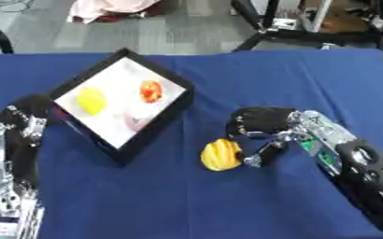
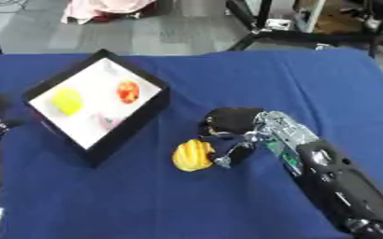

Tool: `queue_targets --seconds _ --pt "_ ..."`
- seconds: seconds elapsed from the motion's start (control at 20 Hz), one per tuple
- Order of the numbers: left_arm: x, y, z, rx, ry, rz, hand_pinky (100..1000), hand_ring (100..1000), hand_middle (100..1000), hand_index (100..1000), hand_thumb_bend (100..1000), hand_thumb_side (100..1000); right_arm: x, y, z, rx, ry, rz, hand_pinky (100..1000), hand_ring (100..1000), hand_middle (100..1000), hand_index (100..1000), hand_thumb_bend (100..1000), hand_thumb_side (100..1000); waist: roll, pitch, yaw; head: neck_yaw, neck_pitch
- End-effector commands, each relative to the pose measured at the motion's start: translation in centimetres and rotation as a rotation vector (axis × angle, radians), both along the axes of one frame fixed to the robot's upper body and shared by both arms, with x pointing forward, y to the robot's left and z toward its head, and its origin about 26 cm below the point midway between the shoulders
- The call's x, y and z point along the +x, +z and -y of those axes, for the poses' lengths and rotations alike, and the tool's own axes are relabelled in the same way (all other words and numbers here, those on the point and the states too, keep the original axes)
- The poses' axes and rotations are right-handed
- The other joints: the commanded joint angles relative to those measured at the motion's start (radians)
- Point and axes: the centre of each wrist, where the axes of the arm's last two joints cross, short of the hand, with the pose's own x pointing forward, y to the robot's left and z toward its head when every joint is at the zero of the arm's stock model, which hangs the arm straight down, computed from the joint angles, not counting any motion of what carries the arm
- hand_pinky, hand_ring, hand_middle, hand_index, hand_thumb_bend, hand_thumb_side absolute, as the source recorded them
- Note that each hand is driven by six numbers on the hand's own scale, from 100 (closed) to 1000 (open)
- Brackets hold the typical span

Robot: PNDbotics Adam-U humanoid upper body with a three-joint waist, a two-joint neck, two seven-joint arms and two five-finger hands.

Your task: Pick up objects on the table and place them in the box.

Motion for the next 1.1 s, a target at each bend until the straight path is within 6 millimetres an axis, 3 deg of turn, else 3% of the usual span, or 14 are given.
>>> queue_targets --seconds 0.05,0.1,0.3,0.55,0.85,1.1 --pt "0.1 0.8 -0.4 0.012 0.003 0.028 619 853 580 685 774 578 0.3 0.7 0.0 0.109 -0.024 0.075 891 779 582 346 100 263 -0.005 -0.018 -0.001 -0.004 -0.002" --pt "0.1 0.8 -0.4 0.012 0.003 0.028 619 853 580 685 774 578 0.3 0.7 0.0 0.142 -0.033 0.086 879 766 564 299 100 237 -0.005 -0.018 -0.001 -0.005 -0.002" --pt "0.1 0.7 -0.4 0.012 0.003 0.026 619 853 580 685 774 578 0.7 1.4 -0.1 0.25 -0.06 0.107 864 746 545 259 100 197 -0.004 -0.019 -0.002 -0.006 -0.002" --pt "0.0 0.7 -0.4 0.012 0.003 0.025 619 853 580 685 774 579 1.6 4.6 -0.8 0.346 -0.056 0.134 859 737 536 254 100 171 -0.005 -0.022 -0.001 -0.005 -0.002" --pt "0.0 0.7 -0.2 0.01 -0.005 0.024 619 853 581 686 774 579 4.2 9.1 -3.4 0.384 -0.022 0.155 859 732 533 253 100 163 0.0 -0.025 0.01 -0.009 -0.002" --pt "0.1 1.0 0.4 0.001 -0.024 0.032 619 853 581 685 776 579 7.2 9.4 -6.5 0.385 -0.051 0.1 856 727 529 253 100 176 0.009 -0.017 0.034 -0.028 -0.002"
